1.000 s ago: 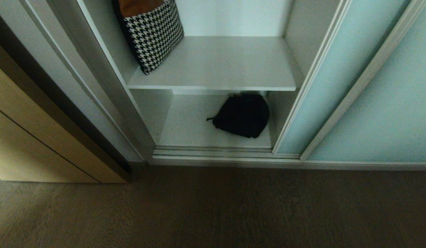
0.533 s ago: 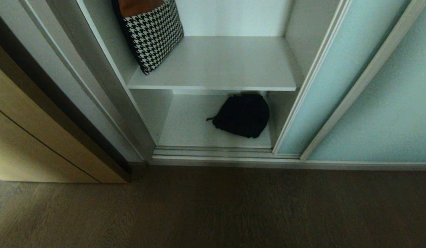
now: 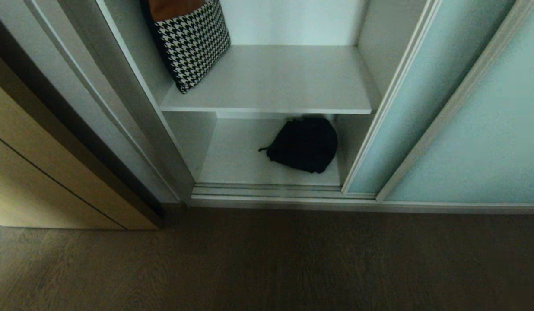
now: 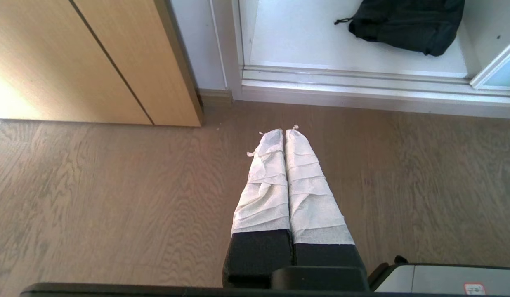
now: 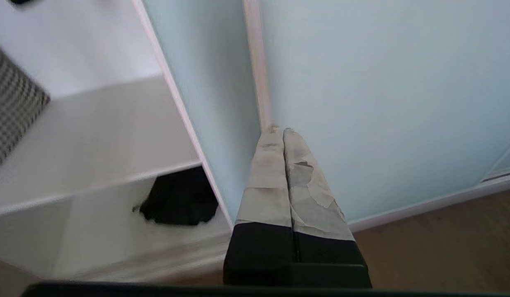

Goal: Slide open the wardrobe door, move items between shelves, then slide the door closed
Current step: Close the door

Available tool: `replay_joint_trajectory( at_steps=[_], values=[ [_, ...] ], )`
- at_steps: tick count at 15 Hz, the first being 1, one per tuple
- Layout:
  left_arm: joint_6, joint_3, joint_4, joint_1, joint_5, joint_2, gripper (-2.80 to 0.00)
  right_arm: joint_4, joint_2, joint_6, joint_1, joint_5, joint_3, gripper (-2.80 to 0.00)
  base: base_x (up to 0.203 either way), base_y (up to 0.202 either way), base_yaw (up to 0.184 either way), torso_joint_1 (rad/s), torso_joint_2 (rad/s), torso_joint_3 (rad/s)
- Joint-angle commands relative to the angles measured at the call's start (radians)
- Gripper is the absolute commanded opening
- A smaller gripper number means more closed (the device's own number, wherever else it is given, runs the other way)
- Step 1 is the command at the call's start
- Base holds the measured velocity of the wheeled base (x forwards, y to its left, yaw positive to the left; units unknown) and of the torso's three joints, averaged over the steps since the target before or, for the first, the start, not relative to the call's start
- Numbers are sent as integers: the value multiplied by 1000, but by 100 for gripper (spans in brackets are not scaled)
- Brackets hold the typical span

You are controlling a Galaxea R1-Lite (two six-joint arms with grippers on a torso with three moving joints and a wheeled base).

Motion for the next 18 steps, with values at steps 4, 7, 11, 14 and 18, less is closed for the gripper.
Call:
replay_joint_trajectory(
  at_steps=[4,7,11,14,18],
  values=[
    [0,0,0,0,0,1,-280,-23,141,129,-285,499,14,-280,0,0,0,0,0,0],
    [0,0,0,0,0,1,-280,-105,211,217,-317,582,45,-280,0,0,0,0,0,0],
    [0,0,0,0,0,1,-280,-221,298,222,-338,684,119,-280,0,0,0,0,0,0],
    [0,0,0,0,0,1,-280,-253,350,268,-357,732,110,-280,0,0,0,0,0,0],
    [0,0,0,0,0,1,-280,-329,400,273,-366,753,118,-280,0,0,0,0,0,0]
  ],
)
